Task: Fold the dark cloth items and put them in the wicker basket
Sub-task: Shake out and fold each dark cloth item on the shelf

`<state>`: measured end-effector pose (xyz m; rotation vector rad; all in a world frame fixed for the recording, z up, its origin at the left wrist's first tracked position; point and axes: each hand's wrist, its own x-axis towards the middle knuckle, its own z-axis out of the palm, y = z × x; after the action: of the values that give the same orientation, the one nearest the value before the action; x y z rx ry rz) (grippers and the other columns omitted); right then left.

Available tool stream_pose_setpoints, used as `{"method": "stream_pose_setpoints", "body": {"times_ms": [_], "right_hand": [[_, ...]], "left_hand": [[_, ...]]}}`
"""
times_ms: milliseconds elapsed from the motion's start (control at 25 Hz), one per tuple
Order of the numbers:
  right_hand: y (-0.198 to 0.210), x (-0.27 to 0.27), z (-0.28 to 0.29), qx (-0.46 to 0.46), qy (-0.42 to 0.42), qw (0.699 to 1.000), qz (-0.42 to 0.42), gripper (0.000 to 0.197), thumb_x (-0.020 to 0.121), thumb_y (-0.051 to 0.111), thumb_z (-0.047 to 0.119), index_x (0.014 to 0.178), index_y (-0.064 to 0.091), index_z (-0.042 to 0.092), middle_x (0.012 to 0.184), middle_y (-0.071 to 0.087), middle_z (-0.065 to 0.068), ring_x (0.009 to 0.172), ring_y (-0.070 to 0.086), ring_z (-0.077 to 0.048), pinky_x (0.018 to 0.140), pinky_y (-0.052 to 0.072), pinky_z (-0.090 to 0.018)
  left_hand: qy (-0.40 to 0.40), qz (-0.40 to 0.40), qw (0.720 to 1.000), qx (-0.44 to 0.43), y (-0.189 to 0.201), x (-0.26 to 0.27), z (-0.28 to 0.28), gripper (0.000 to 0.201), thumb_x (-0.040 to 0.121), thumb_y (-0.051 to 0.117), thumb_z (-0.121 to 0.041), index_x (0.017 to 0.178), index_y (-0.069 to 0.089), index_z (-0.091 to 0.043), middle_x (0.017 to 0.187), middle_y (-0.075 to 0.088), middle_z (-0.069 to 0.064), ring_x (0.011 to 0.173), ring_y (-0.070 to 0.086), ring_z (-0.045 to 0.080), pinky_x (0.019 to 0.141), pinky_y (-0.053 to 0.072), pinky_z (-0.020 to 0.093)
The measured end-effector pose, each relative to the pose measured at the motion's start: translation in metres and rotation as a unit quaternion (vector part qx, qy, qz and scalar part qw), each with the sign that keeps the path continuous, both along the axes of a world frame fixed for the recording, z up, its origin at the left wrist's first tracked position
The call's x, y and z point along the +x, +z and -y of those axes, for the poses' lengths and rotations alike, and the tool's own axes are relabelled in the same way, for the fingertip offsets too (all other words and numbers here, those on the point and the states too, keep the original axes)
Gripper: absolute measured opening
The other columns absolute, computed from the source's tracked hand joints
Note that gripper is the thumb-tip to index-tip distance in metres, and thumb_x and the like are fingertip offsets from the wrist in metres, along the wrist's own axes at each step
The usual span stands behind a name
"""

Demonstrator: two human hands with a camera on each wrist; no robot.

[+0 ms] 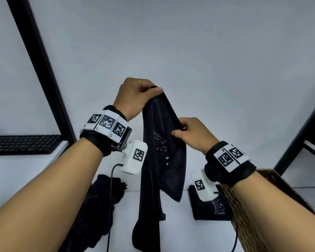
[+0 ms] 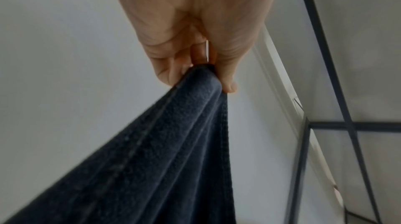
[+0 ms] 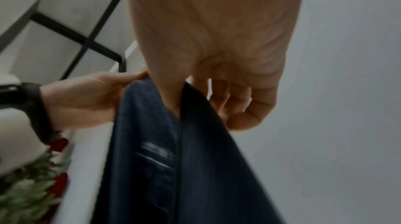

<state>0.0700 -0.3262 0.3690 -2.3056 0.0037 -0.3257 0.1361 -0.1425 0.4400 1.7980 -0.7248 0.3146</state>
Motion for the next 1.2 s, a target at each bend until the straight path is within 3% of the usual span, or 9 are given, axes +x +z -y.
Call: {"method": "stream_pose_setpoints", "body": {"times_ms": [200, 320, 480, 600, 720, 840, 1000, 1080, 1200], "right_hand": [[-0.011, -0.007, 0.045, -0.154, -0.057, 0.986, -0.010, 0.024, 0.089, 0.062, 0.030, 0.068, 0.055, 0.021, 0.070, 0.060, 0.001, 0.073, 0.055, -0.022, 0.060, 0.037, -0.025], [0.007, -0.010, 0.065, -0.114, -0.099, 0.987, 0.062, 0.021, 0.089, 0.063, 0.035, 0.073, 0.065, 0.021, 0.068, 0.064, 0.001, 0.066, 0.059, -0.018, 0.062, 0.045, -0.027], [0.047, -0.015, 0.075, 0.026, -0.054, 0.987, 0.148, 0.011, 0.091, 0.062, 0.022, 0.081, 0.068, 0.020, 0.064, 0.063, 0.005, 0.049, 0.054, -0.009, 0.051, 0.045, -0.016], [0.071, -0.009, 0.082, 0.063, -0.059, 0.971, 0.222, 0.010, 0.089, 0.066, 0.023, 0.080, 0.069, 0.019, 0.064, 0.066, 0.006, 0.051, 0.055, -0.006, 0.051, 0.045, -0.014], [0.076, 0.017, 0.095, 0.002, -0.040, 0.987, 0.156, 0.009, 0.090, 0.063, 0.020, 0.086, 0.070, 0.022, 0.065, 0.066, 0.016, 0.056, 0.056, -0.003, 0.059, 0.044, -0.014], [0.064, 0.056, 0.105, -0.005, -0.074, 0.989, 0.127, 0.009, 0.090, 0.061, 0.016, 0.089, 0.069, 0.019, 0.065, 0.066, 0.011, 0.058, 0.058, -0.014, 0.058, 0.040, -0.020], [0.073, 0.087, 0.105, 0.114, -0.111, 0.967, 0.201, 0.006, 0.088, 0.063, 0.011, 0.086, 0.068, 0.013, 0.076, 0.069, -0.010, 0.063, 0.067, -0.017, 0.047, 0.046, -0.025], [0.091, 0.085, 0.104, 0.154, -0.110, 0.950, 0.248, 0.010, 0.088, 0.062, 0.010, 0.083, 0.067, 0.017, 0.076, 0.067, -0.006, 0.062, 0.067, -0.014, 0.050, 0.048, -0.026], [0.119, 0.060, 0.097, 0.167, -0.109, 0.934, 0.297, 0.009, 0.087, 0.063, 0.015, 0.082, 0.067, 0.023, 0.076, 0.067, 0.002, 0.063, 0.063, -0.006, 0.053, 0.044, -0.017]], "left_hand": [[0.081, 0.022, 0.993, -0.083, 0.021, 0.020, -0.049, 0.012, 0.084, 0.071, -0.022, 0.081, 0.072, -0.010, 0.051, 0.061, -0.015, 0.052, 0.051, 0.003, 0.050, 0.040, 0.017], [0.115, 0.016, 0.988, -0.099, 0.024, 0.025, -0.079, 0.012, 0.085, 0.070, -0.021, 0.077, 0.070, -0.012, 0.047, 0.058, -0.013, 0.046, 0.045, 0.002, 0.043, 0.035, 0.015], [0.168, -0.009, 0.981, -0.092, 0.023, 0.029, -0.117, 0.030, 0.077, 0.077, -0.032, 0.068, 0.066, -0.006, 0.050, 0.053, -0.004, 0.047, 0.041, 0.009, 0.045, 0.029, 0.019], [0.162, -0.025, 0.977, -0.134, 0.023, 0.030, -0.130, 0.019, 0.080, 0.074, -0.024, 0.070, 0.067, -0.010, 0.046, 0.049, -0.006, 0.042, 0.040, 0.011, 0.045, 0.027, 0.020], [0.137, -0.053, 0.982, -0.118, 0.016, 0.043, -0.127, 0.009, 0.085, 0.069, -0.015, 0.079, 0.068, -0.008, 0.061, 0.061, 0.003, 0.042, 0.058, 0.014, 0.038, 0.034, 0.018], [0.127, -0.113, 0.979, -0.117, 0.001, 0.066, -0.112, 0.008, 0.088, 0.065, -0.008, 0.080, 0.065, -0.006, 0.075, 0.061, 0.012, 0.058, 0.070, 0.021, 0.049, 0.054, 0.022], [0.116, -0.127, 0.966, -0.191, 0.004, 0.094, -0.092, 0.012, 0.089, 0.063, -0.006, 0.077, 0.062, -0.008, 0.076, 0.059, 0.009, 0.061, 0.071, 0.021, 0.064, 0.059, 0.028], [0.108, -0.105, 0.964, -0.219, 0.019, 0.097, -0.087, 0.013, 0.090, 0.064, -0.009, 0.077, 0.062, -0.009, 0.076, 0.060, 0.006, 0.066, 0.072, 0.023, 0.069, 0.058, 0.029], [0.106, -0.068, 0.961, -0.246, 0.042, 0.080, -0.088, 0.013, 0.090, 0.064, -0.011, 0.077, 0.062, -0.011, 0.074, 0.058, 0.002, 0.068, 0.071, 0.023, 0.075, 0.058, 0.031]]}}
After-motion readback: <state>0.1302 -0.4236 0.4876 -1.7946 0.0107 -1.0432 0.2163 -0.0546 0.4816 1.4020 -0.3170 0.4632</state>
